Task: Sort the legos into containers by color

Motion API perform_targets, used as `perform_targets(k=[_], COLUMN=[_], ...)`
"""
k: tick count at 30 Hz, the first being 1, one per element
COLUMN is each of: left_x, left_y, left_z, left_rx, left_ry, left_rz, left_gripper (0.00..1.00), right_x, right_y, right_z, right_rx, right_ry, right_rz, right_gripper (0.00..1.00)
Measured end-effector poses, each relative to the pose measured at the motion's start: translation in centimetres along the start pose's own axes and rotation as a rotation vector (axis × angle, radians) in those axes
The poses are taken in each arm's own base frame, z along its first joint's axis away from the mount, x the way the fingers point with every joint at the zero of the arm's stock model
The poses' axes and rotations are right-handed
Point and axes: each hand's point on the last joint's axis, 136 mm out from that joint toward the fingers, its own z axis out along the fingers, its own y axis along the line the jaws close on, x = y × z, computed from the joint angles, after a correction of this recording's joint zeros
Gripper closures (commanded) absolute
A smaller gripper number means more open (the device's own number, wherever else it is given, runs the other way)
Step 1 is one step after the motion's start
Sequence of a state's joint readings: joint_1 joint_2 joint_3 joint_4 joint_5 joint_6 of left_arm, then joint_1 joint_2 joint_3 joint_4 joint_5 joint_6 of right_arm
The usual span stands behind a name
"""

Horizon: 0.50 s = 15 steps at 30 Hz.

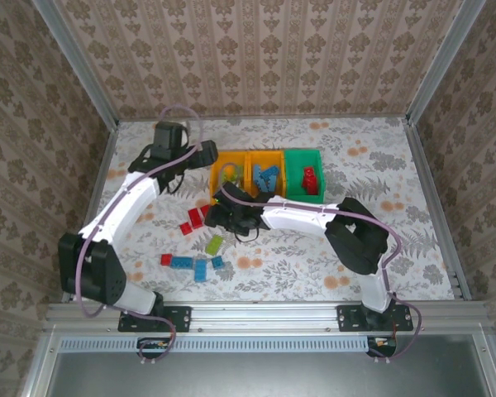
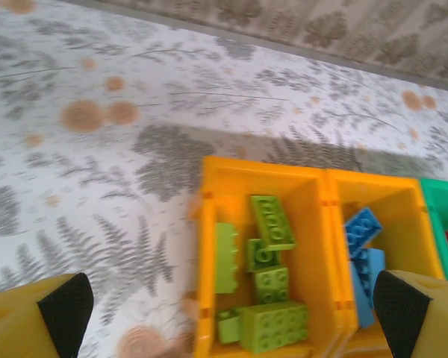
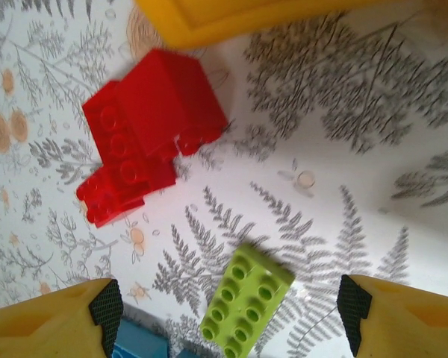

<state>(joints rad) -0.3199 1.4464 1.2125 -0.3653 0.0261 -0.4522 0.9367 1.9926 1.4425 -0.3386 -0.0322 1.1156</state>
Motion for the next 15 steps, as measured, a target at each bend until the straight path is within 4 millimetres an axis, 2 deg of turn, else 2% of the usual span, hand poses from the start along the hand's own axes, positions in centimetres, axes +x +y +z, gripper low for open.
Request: perform_targets(k=[4,6,9,15], left_x=[2.8,4.3,5.7,5.7], left_y=[5.1,6.6,7.6,7.9], left_z=[-0.4,-0.6,-1.5,-3.7], left_rx=[-0.099,-0.132,-0.154,-0.152], left_ry=[0.038,0.063,0.074,0.022], left_rz=[-0.058,-0.073,-0.080,-0.085], left_gripper=[0.00,0.00,0.00,0.00], right_x=[1.7,2.3,2.8,3.0], right_y=[-0.6,-1.2,-2.2,-2.0], right_z=[1.3,2.0,2.8,3.4], right_rx=[0.065,0.102,0.155,0.198], right_ry=[0.056,0.085,0.115,0.149], right_rz=[0.017,0.028,0.033,0.040], right_gripper=[0.23,0.25,0.26,0.27])
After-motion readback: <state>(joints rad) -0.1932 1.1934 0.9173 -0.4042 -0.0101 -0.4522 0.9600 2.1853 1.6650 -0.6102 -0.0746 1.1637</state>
